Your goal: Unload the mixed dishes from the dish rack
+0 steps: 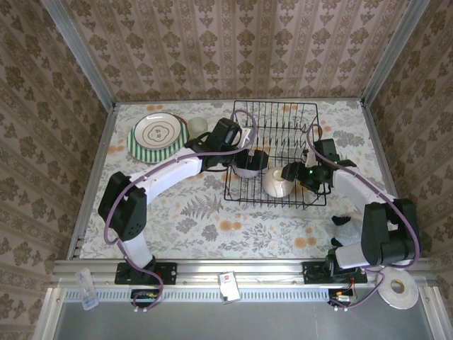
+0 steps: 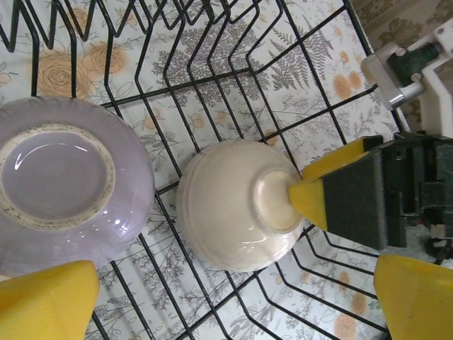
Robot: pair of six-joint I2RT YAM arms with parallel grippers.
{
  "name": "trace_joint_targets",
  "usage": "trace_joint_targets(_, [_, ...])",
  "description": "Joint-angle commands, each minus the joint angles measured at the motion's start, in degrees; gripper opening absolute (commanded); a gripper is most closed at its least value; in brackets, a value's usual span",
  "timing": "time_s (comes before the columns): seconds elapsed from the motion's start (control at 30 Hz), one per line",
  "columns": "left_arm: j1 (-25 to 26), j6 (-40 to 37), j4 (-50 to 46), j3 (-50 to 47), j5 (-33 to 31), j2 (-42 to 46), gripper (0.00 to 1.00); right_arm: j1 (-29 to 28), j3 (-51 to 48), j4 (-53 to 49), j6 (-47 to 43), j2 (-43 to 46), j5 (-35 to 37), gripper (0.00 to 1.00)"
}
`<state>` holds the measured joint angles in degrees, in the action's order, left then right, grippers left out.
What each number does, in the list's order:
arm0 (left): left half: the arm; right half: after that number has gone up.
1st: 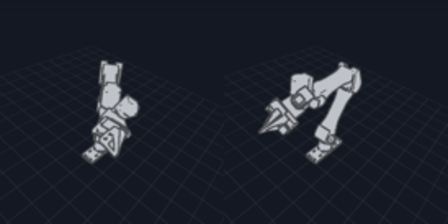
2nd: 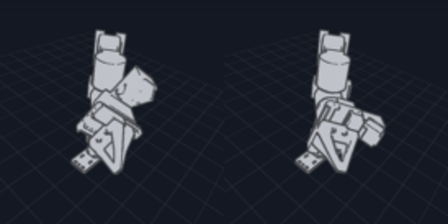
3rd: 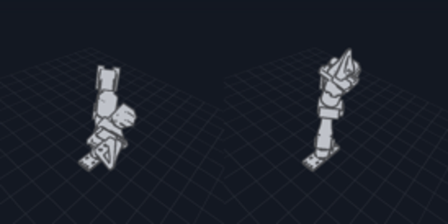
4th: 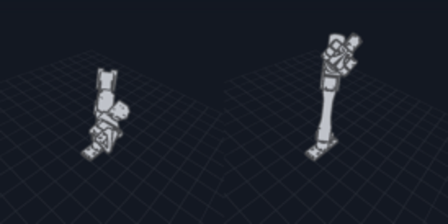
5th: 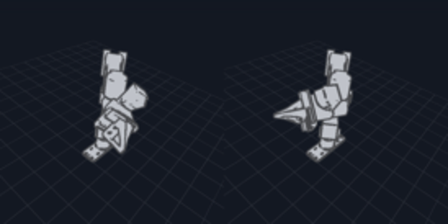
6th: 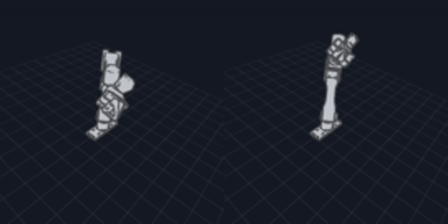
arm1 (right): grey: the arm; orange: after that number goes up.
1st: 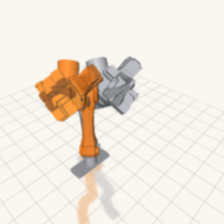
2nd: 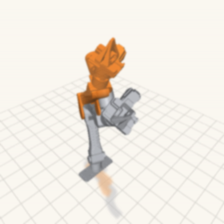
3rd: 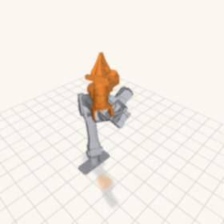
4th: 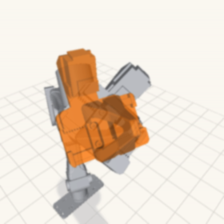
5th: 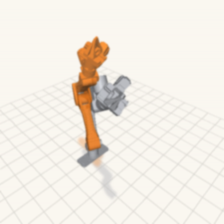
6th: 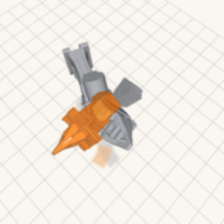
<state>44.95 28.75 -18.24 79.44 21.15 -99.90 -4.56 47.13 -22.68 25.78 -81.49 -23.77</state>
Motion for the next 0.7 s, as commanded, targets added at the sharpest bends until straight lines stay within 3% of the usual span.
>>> trace_joint_targets(0.0, [0.15, 1.22, -0.20, 1.43, 4.75, -1.65, 1.00, -0.58, 0.04, 0.94, 0.51, -1.94, -1.31, 0.73])
trace_joint_targets(0.43, [-0.27, 4.88, -0.92, 3.09, 11.34, -9.64, 0.87, -1.00, -1.25, 2.38, 0.76, -4.14, -2.96, 0.66])
trace_joint_targets(0.63, [-0.71, 6.55, 0.57, 1.89, 12.04, -10.38, 0.88, -0.85, -2.42, 2.33, 1.13, -4.72, -2.42, 0.64])
trace_joint_targets(0.67, [-0.82, 6.74, 0.61, 1.65, 11.76, -10.41, 0.95, -0.74, -2.57, 2.08, 1.16, -4.88, -2.27, 0.62])
